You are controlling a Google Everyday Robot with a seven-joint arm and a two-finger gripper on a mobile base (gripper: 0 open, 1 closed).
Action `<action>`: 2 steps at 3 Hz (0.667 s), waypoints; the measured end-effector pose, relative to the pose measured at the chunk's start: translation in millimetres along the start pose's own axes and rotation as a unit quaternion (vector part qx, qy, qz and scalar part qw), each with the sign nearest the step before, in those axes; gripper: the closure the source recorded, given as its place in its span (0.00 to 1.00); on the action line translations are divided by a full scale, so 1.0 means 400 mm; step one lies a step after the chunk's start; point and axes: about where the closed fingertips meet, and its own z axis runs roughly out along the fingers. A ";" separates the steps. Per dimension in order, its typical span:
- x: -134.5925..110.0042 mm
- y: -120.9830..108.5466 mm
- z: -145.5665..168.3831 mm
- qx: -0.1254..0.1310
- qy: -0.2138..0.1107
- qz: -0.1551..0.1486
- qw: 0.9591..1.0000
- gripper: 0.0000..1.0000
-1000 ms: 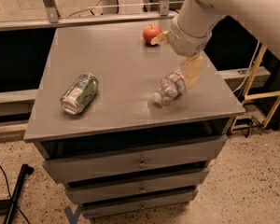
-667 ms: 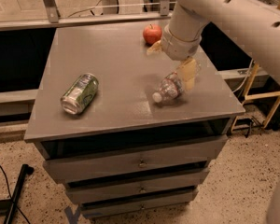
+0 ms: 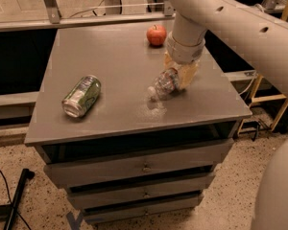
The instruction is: Move water bottle near green can
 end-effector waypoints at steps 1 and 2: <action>0.005 -0.012 -0.046 0.035 0.049 0.015 0.998 0.77; -0.006 -0.035 -0.188 0.126 0.075 0.021 0.989 0.99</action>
Offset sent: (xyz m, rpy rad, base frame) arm -0.0438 0.0267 0.1647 0.2875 -0.4605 -0.0535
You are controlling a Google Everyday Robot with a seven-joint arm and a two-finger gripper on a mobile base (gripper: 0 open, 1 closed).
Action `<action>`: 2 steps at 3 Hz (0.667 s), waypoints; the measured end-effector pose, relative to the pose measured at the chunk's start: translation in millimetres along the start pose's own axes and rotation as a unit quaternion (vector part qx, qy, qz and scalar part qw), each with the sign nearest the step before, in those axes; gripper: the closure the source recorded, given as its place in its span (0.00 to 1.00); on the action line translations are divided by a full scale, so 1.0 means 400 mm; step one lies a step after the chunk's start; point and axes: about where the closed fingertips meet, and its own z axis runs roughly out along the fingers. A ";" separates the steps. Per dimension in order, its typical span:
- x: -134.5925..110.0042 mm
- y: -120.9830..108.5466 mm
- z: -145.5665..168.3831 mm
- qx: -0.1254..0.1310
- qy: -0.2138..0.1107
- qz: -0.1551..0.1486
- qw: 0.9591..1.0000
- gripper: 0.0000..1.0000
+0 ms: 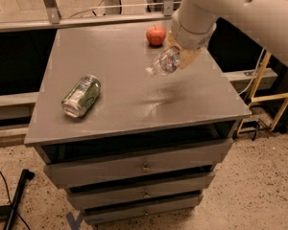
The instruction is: Move water bottle near green can
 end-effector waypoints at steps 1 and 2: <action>0.003 -0.011 -0.018 0.017 -0.001 0.004 1.000 1.00; -0.004 -0.025 0.003 0.025 -0.028 -0.002 0.999 1.00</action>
Offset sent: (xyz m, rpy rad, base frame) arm -0.0226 0.0621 0.0296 0.2379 0.0356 0.5977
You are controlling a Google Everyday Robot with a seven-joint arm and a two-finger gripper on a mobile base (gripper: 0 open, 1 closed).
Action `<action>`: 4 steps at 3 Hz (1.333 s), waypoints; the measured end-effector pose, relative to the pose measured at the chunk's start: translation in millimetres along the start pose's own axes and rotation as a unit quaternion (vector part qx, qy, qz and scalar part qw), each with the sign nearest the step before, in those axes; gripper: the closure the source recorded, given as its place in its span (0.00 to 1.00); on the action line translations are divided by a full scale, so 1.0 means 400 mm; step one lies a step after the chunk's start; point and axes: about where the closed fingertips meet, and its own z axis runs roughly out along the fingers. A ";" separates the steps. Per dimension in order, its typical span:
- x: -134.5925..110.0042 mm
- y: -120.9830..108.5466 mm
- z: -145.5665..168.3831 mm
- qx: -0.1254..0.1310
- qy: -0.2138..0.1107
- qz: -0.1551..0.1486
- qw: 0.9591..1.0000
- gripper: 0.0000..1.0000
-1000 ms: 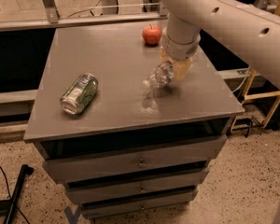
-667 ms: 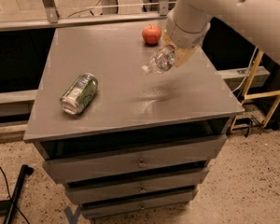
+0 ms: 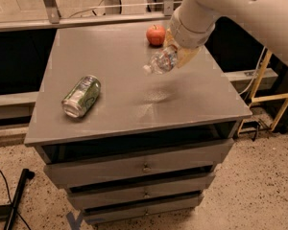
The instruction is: Move water bottle near green can
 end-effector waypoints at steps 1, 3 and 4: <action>-0.113 -0.047 -0.041 0.055 -0.134 -0.057 0.988 1.00; -0.322 -0.037 -0.102 0.089 -0.237 -0.254 0.934 1.00; -0.449 0.044 -0.031 0.061 -0.214 -0.396 0.891 1.00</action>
Offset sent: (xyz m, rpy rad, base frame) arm -0.0878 0.1089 0.0314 0.1794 -0.0006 0.9887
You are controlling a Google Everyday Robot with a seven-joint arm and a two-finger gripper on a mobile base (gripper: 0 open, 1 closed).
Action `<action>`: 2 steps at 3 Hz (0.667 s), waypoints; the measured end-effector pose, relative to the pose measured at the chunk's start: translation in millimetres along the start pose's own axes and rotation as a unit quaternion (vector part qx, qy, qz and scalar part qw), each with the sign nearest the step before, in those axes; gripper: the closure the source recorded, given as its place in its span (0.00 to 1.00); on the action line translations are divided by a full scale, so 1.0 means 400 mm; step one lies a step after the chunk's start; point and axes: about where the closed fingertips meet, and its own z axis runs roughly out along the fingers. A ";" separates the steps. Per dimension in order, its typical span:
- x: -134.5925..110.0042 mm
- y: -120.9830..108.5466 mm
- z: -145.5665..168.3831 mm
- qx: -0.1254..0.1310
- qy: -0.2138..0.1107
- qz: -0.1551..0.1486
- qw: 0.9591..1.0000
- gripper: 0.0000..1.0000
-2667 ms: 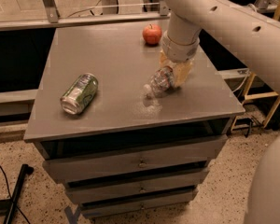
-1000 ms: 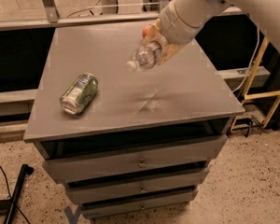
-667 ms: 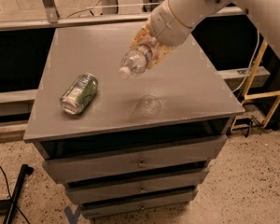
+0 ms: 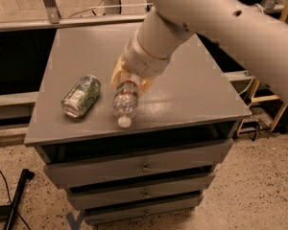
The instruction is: Move water bottle near green can
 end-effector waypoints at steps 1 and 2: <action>-0.047 0.003 0.077 -0.043 0.003 -0.044 0.998 1.00; -0.049 -0.023 0.108 -0.077 -0.003 -0.034 0.996 0.82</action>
Offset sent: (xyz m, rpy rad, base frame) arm -0.0086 0.0551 -0.0289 -0.2196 0.0661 -0.0826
